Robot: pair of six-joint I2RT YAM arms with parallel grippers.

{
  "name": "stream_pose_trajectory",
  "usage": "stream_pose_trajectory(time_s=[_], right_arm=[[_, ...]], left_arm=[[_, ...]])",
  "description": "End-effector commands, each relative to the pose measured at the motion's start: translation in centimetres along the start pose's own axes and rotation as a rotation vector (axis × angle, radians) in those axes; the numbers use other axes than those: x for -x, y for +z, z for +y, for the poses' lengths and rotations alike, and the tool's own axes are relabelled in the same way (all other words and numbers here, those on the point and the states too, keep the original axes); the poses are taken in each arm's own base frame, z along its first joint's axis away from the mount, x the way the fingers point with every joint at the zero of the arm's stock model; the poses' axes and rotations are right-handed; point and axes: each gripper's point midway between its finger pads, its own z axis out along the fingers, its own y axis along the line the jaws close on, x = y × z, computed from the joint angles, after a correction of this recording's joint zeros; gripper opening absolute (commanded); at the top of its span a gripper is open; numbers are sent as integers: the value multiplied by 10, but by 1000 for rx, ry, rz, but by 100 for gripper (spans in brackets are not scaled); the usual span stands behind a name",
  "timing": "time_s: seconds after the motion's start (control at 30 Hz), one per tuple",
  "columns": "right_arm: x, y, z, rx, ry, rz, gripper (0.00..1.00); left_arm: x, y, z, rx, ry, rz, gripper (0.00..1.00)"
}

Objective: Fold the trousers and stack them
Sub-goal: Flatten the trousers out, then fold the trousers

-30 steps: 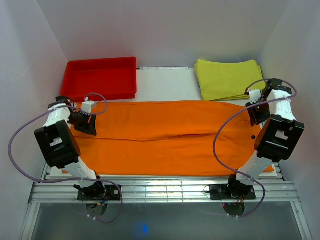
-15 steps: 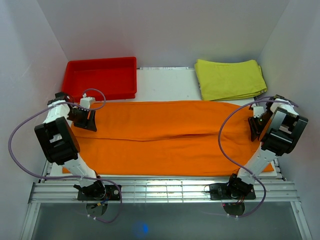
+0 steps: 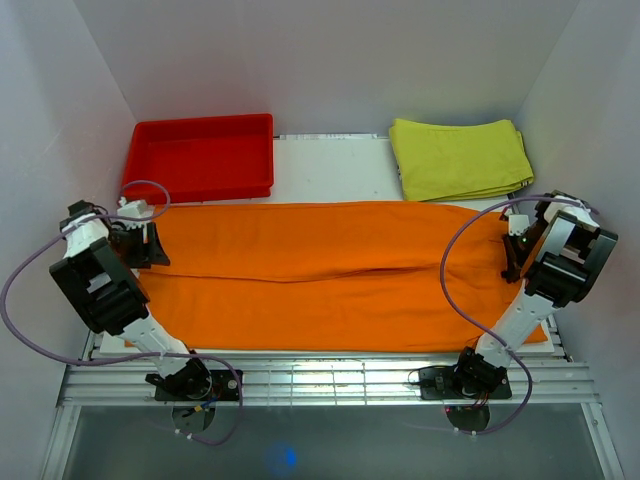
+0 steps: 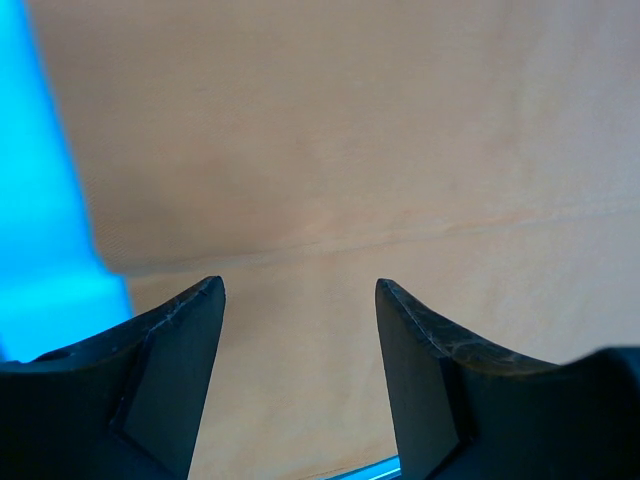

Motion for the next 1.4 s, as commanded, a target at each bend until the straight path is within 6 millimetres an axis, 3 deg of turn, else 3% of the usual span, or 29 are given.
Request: stream_pose_trajectory(time_s=[0.0,0.07,0.2,0.3,0.4,0.43,0.5,0.53,0.67,0.8,0.87,1.07,1.17,1.23,1.27,1.33,1.37], right_arm=[[17,-11,5,48,-14,-75,8],[19,-23,9,63,-22,-88,8],[36,-71,14,55,-34,-169,8],[25,-94,9,-18,-39,-170,8],[-8,-83,-7,-92,-28,-99,8],[-25,-67,-4,-80,-25,-49,8],[-38,-53,-17,-128,-10,-6,8],[-48,-40,-12,-109,-5,26,8],[-52,-8,-9,-70,16,79,8],[-50,8,-10,-72,5,109,8],[-44,9,-11,-88,-14,107,8],[-17,-8,-32,-157,-36,66,26],[-8,-20,-34,-135,-57,69,62],[5,-31,-35,-127,-73,22,67],[20,-46,-39,-139,-104,-34,67],[39,-60,-27,-73,-137,-114,70],[59,-77,-29,-80,-180,-174,73]], left_arm=[[19,-18,2,-47,-74,-105,73],[16,-18,2,-41,-77,-100,73],[11,-19,3,-15,-77,-102,74],[16,-24,8,18,-75,-123,74],[31,-32,13,40,-59,-162,74],[40,-37,15,44,-46,-185,74],[49,-40,14,33,-19,-206,73],[56,-40,11,23,-1,-213,73],[55,-24,0,-12,56,-168,68],[49,-1,-7,9,82,-130,66],[42,13,-7,29,86,-106,65],[17,39,6,81,26,-33,61],[-2,45,12,106,13,39,59],[2,38,7,69,45,31,59],[-2,32,-5,4,94,50,60],[18,15,-23,-62,161,-26,65],[33,1,-28,-73,198,-60,67]])
